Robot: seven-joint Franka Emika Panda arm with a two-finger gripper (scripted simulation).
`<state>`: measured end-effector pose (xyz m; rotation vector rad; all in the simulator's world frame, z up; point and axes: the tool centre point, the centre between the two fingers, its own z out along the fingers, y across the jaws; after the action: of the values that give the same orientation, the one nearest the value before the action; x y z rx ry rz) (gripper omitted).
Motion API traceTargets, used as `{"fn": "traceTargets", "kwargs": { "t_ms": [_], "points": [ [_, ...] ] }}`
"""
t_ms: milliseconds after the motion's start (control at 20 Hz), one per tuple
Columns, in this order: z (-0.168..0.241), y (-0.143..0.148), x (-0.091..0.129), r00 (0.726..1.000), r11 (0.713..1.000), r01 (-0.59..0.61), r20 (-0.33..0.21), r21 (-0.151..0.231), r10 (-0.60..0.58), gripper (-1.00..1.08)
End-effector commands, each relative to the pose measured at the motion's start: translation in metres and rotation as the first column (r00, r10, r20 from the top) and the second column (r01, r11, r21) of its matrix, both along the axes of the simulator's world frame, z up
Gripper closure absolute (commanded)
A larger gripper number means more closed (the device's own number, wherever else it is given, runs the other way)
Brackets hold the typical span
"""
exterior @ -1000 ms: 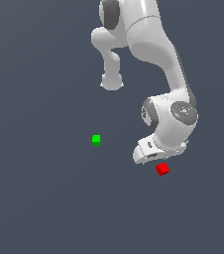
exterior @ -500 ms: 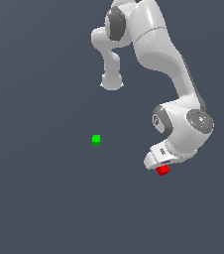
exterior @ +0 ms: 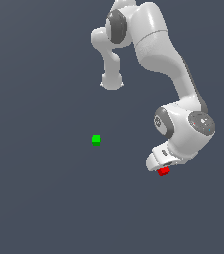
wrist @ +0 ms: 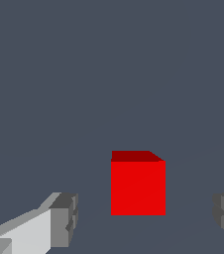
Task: Stack the red cube on top of the green cube.
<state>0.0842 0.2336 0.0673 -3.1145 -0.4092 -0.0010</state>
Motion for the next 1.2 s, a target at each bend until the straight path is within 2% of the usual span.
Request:
{"fn": "traceTargets", "kwargs": {
  "t_ms": [0,400,700,750,1150],
  "points": [
    [-0.007,0.0,0.0,1.0,1.0,0.0,-0.001,0.0,0.0,-0.92],
    [-0.044,0.0,-0.001,1.0,1.0,-0.001,-0.001,-0.001,0.001,-0.92],
    [-0.047,0.001,0.001,1.0,1.0,-0.001,-0.001,-0.001,0.001,-0.92],
    [-0.047,0.001,0.001,1.0,1.0,-0.001,-0.001,-0.001,0.001,1.08],
    [-0.047,0.001,0.001,1.0,1.0,-0.001,-0.001,-0.001,0.001,1.08]
  ]
}}
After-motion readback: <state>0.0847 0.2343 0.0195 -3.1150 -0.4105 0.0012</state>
